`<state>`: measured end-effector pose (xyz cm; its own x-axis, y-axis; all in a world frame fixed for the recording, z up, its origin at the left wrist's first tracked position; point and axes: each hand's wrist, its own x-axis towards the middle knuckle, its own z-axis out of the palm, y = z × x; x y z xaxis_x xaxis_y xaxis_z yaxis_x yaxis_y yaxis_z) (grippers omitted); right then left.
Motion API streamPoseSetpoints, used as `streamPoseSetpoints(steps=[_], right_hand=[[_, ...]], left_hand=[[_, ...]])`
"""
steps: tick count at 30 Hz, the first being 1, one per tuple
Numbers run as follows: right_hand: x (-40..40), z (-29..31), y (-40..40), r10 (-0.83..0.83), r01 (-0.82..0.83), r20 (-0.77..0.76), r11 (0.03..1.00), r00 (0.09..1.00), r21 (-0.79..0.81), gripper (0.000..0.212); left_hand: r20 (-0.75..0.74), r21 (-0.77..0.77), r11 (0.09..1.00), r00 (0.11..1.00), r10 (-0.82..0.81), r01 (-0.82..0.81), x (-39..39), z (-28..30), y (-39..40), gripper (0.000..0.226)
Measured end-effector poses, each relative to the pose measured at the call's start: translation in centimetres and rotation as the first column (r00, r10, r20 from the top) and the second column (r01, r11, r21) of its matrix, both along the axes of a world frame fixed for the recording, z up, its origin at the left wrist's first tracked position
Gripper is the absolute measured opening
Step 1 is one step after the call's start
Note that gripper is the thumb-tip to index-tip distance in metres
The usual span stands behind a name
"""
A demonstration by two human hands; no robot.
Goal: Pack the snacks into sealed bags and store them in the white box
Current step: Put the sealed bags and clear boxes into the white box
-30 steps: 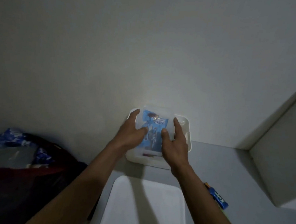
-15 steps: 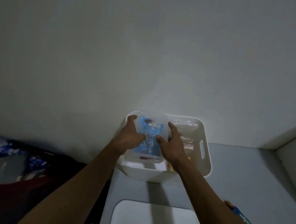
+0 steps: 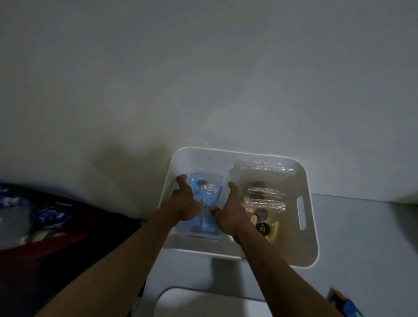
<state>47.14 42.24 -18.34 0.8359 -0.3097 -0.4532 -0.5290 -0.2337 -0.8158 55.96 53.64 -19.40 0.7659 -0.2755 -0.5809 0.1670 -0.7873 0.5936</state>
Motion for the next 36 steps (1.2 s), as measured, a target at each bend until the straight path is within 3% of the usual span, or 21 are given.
streamPoseSetpoints(steps=[4, 10, 16, 21, 27, 33, 36], right_hand=[[0.4, -0.4, -0.1, 0.020, -0.020, -0.027, 1.000, 0.999, 0.016, 0.089], [0.3, -0.8, -0.2, 0.029, -0.028, -0.033, 0.999, 0.999, 0.028, 0.093], [-0.3, 0.3, -0.2, 0.026, -0.026, -0.006, 0.999, 1.000, 0.029, 0.086], [-2.0, 2.4, -0.2, 0.013, -0.016, -0.028, 0.996, 1.000, -0.090, 0.080], [-6.1, 6.6, 0.1, -0.068, 0.087, 0.101, 0.977, 0.993, -0.197, 0.062], [-16.2, 10.3, 0.3, -0.234, 0.279, 0.286, 0.952, 0.929, -0.125, 0.052], [-23.3, 10.9, -0.4, -0.294, 0.334, 0.285, 0.937, 0.912, -0.104, 0.043]], left_hand=[[-0.040, -0.036, 0.998, 0.998, 0.056, -0.058, 0.3, -0.4, -0.4, 0.086], [0.025, -0.006, 1.000, 1.000, -0.004, 0.005, 0.0, -0.5, -0.1, 0.088], [0.289, 0.039, 0.995, 0.952, -0.096, 0.088, -1.2, -0.1, 0.1, 0.083], [0.349, 0.021, 0.998, 0.935, -0.063, 0.060, -3.3, 3.5, 0.6, 0.059], [0.458, -0.124, 0.991, 0.889, 0.006, 0.057, -7.0, 8.0, 2.0, 0.058], [0.545, -0.323, 0.941, 0.832, 0.100, 0.098, -14.0, 10.7, 3.9, 0.048], [0.541, -0.396, 0.910, 0.832, 0.123, 0.123, -18.6, 10.7, 4.3, 0.046]])
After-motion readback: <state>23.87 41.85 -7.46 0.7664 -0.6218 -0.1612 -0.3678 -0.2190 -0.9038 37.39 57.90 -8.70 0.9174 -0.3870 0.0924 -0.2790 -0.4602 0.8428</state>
